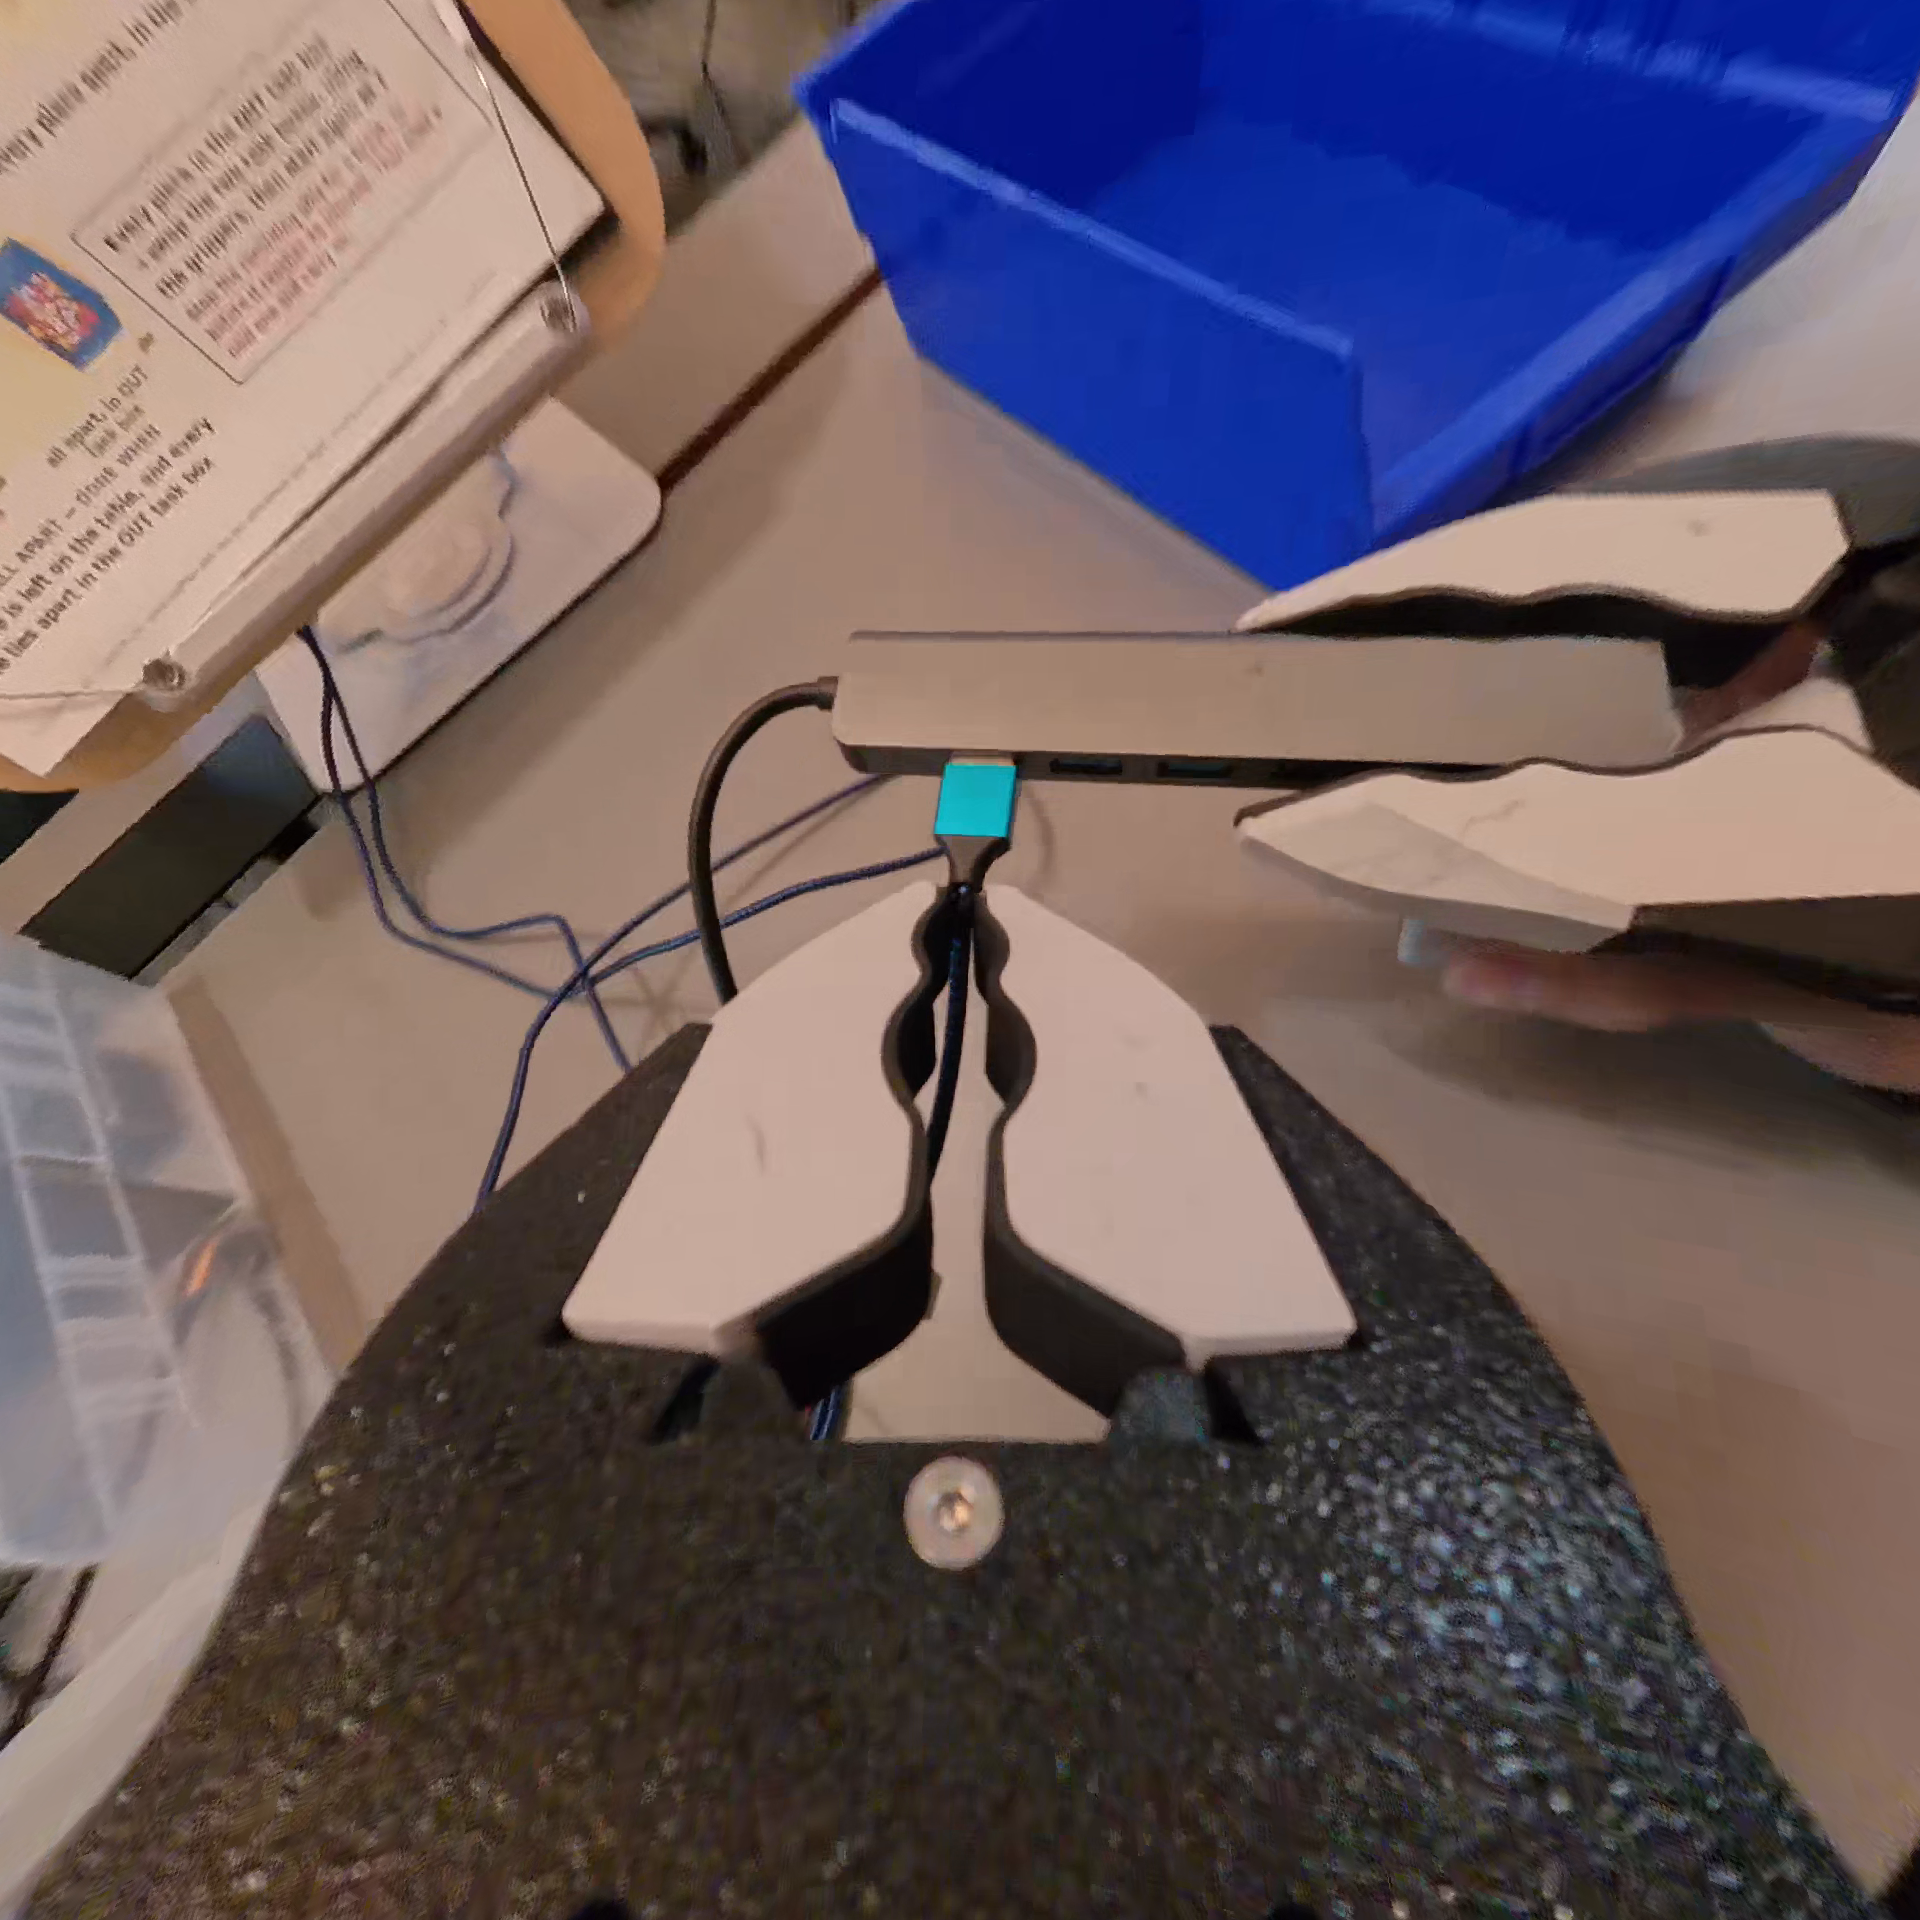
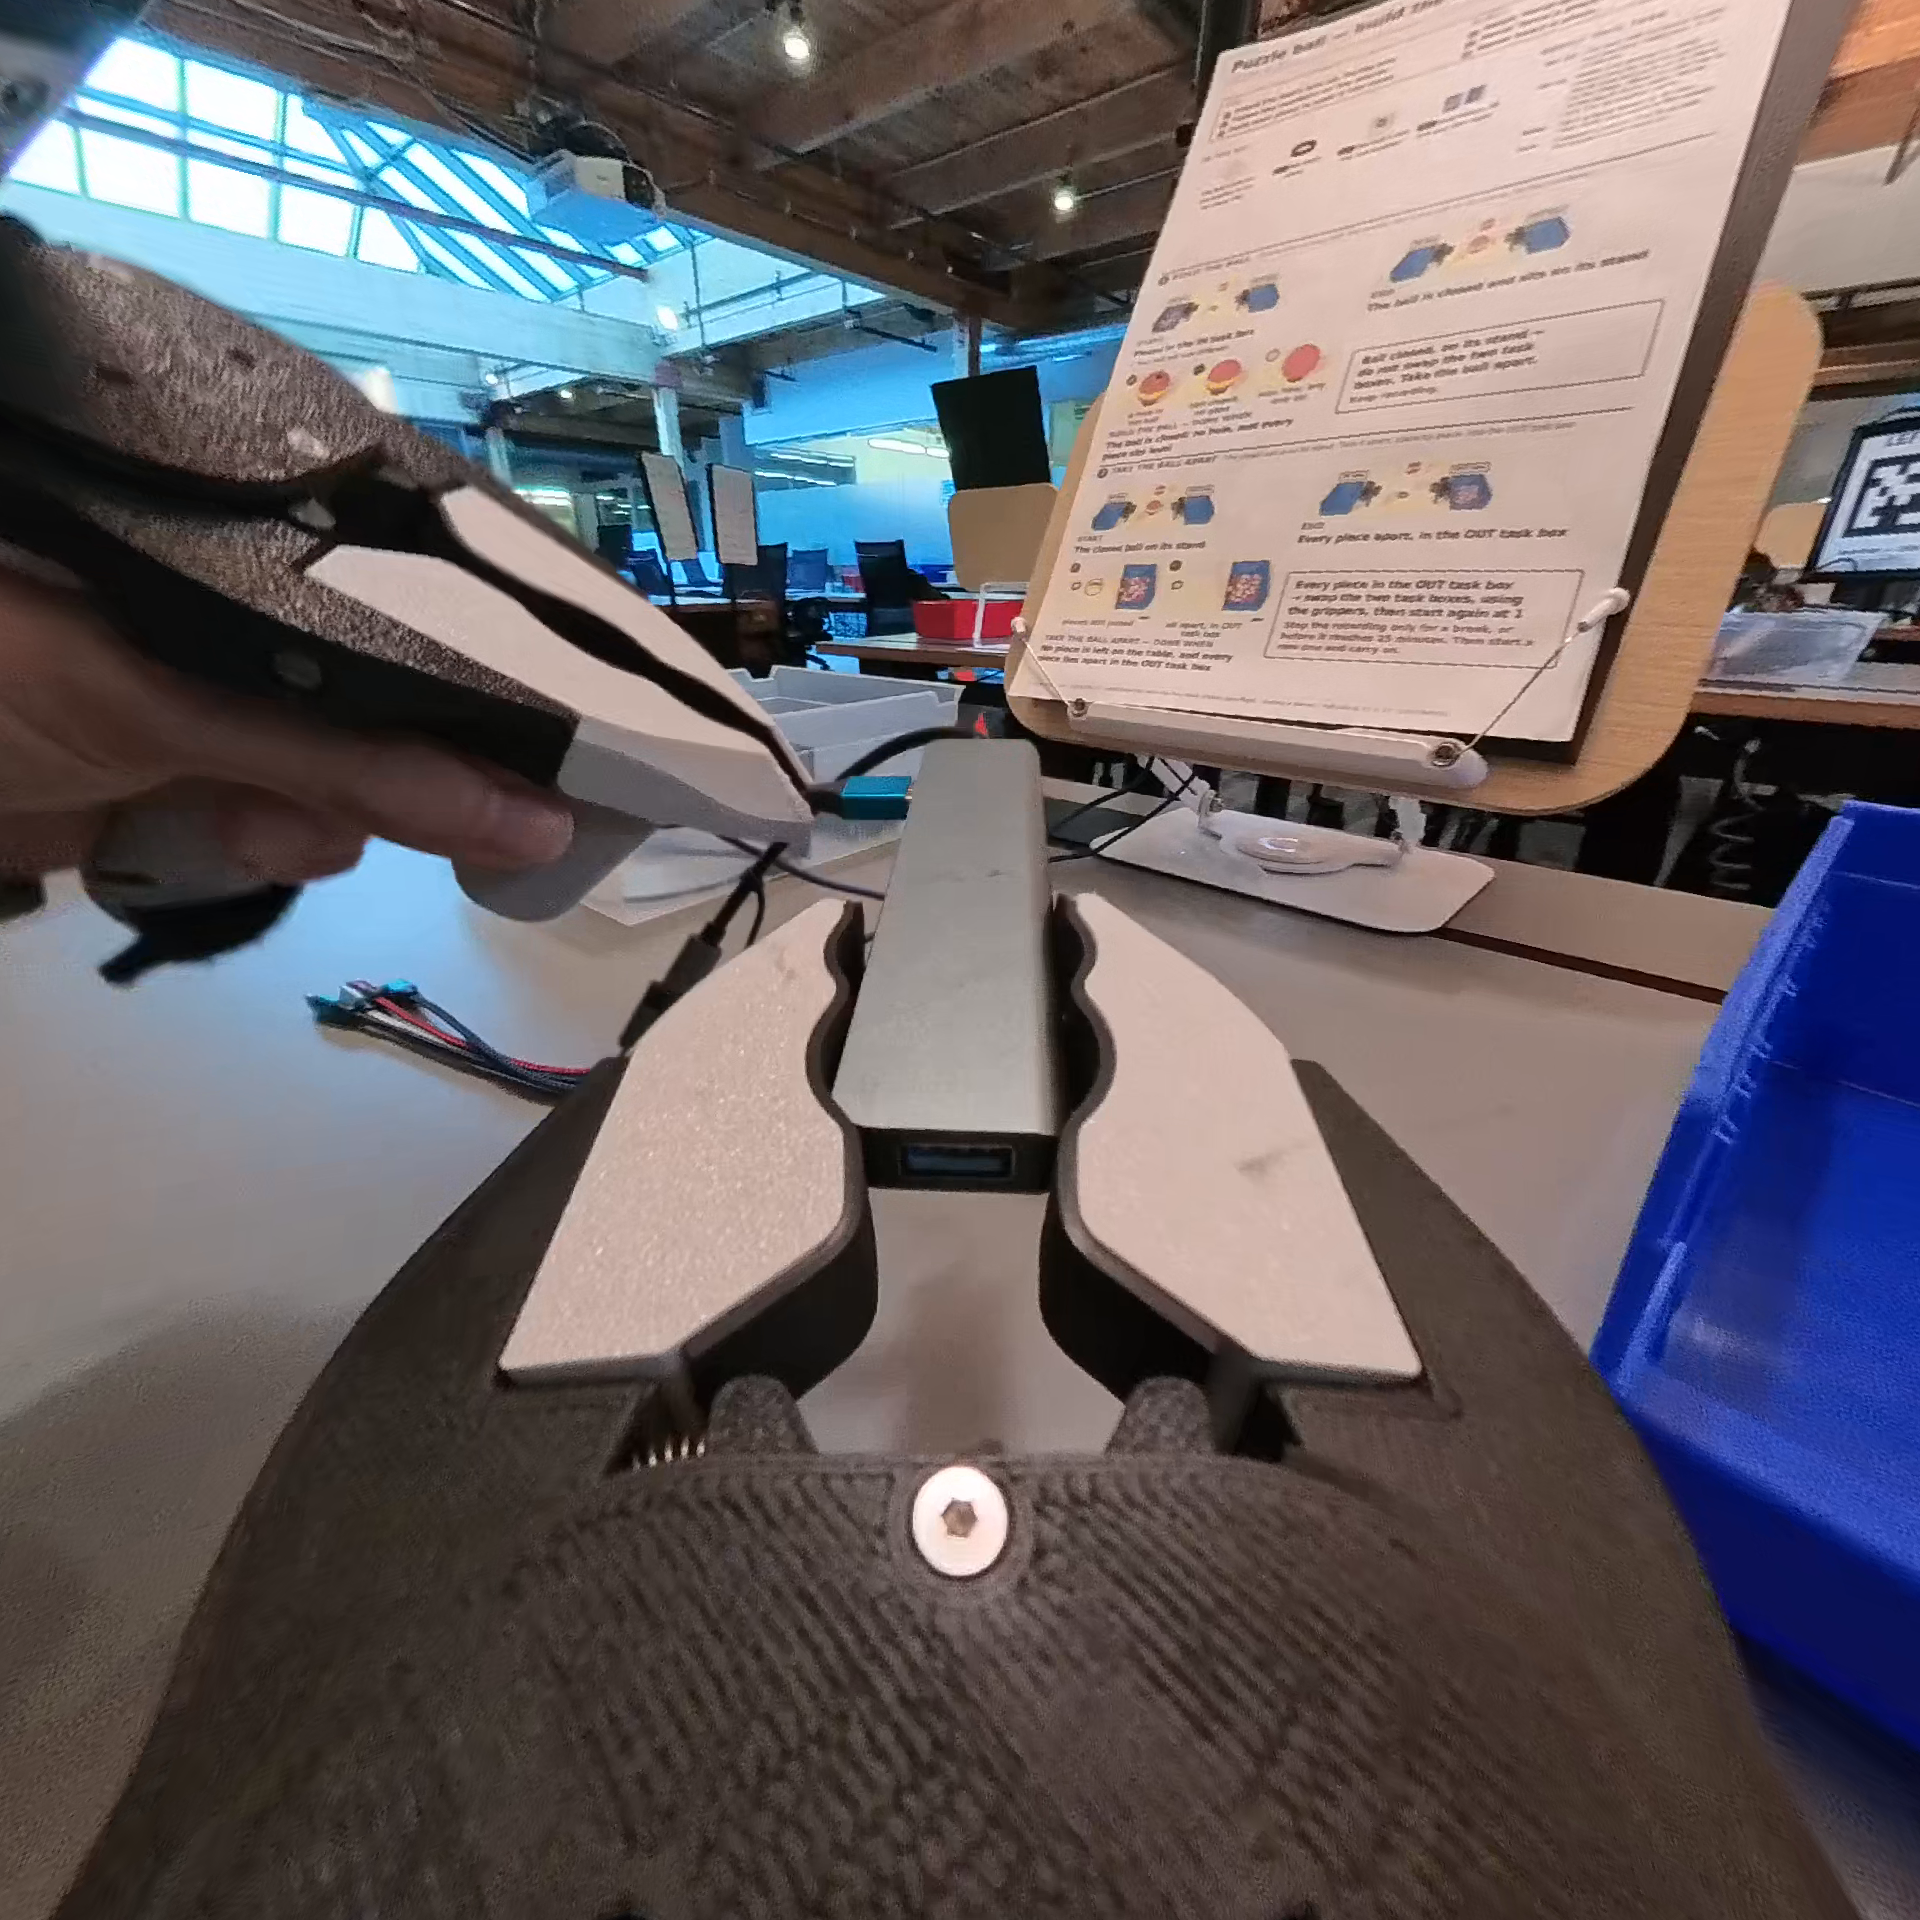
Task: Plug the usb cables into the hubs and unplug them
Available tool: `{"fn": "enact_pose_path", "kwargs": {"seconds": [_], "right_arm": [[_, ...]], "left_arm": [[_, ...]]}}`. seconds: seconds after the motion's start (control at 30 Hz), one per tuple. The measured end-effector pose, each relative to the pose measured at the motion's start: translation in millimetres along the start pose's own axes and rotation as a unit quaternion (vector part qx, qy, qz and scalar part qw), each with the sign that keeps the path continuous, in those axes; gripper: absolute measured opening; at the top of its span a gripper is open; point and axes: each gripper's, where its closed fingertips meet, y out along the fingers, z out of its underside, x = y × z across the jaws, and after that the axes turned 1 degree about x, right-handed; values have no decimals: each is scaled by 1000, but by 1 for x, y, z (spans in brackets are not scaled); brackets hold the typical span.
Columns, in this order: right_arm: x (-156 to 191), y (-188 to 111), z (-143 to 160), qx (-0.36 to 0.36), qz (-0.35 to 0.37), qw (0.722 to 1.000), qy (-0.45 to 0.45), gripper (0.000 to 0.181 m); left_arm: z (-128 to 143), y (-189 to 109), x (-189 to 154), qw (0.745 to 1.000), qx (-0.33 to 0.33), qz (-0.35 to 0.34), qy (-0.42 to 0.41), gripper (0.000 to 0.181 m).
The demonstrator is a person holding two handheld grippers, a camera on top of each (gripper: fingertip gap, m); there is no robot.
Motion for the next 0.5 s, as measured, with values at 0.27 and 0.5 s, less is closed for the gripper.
{"fn": "enact_pose_path", "kwargs": {"seconds": [0.27,0.5], "right_arm": [[0,-1,-2,-10,-5,1000,1,35],[0,-3,-5,-21,-10,1000,7,35]], "left_arm": [[-15,-5,-3,989,-147,-5,-13,18],[-9,3,-3,991,-127,-33,8,8]]}}
